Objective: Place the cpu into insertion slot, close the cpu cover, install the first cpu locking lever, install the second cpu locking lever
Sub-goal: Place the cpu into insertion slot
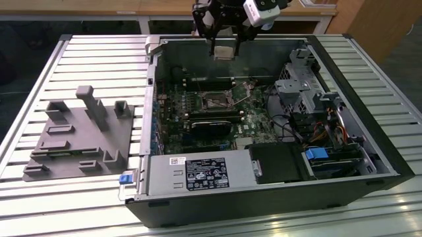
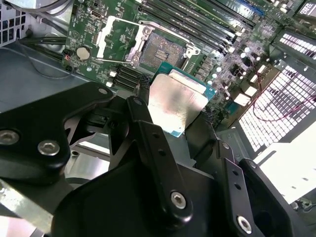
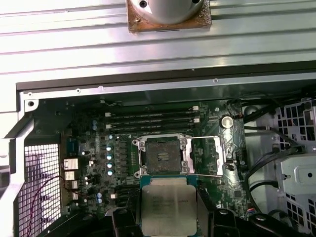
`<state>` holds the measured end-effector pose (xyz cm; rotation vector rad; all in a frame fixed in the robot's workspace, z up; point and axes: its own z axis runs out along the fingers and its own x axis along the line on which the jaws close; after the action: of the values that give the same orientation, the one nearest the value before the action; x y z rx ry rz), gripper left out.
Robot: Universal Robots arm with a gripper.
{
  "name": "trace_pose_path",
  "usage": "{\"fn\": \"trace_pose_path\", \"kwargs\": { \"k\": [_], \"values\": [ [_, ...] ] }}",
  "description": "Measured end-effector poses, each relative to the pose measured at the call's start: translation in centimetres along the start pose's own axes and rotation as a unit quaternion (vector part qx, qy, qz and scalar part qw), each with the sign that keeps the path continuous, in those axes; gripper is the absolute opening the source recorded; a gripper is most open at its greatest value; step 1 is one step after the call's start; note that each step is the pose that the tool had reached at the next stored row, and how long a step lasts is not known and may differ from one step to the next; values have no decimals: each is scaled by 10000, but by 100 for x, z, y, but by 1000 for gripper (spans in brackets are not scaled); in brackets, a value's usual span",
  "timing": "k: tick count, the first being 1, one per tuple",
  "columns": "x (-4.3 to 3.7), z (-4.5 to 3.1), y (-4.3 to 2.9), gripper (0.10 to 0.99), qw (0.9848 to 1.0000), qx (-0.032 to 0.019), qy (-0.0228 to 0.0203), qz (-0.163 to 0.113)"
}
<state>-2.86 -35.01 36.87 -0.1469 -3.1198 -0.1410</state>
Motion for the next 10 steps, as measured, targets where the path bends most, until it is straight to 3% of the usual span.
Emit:
{"fn": "trace_pose_path", "kwargs": {
  "k": [10],
  "values": [
    [31, 1, -3, 541, 10000, -1, -3, 27]
  ]
}}
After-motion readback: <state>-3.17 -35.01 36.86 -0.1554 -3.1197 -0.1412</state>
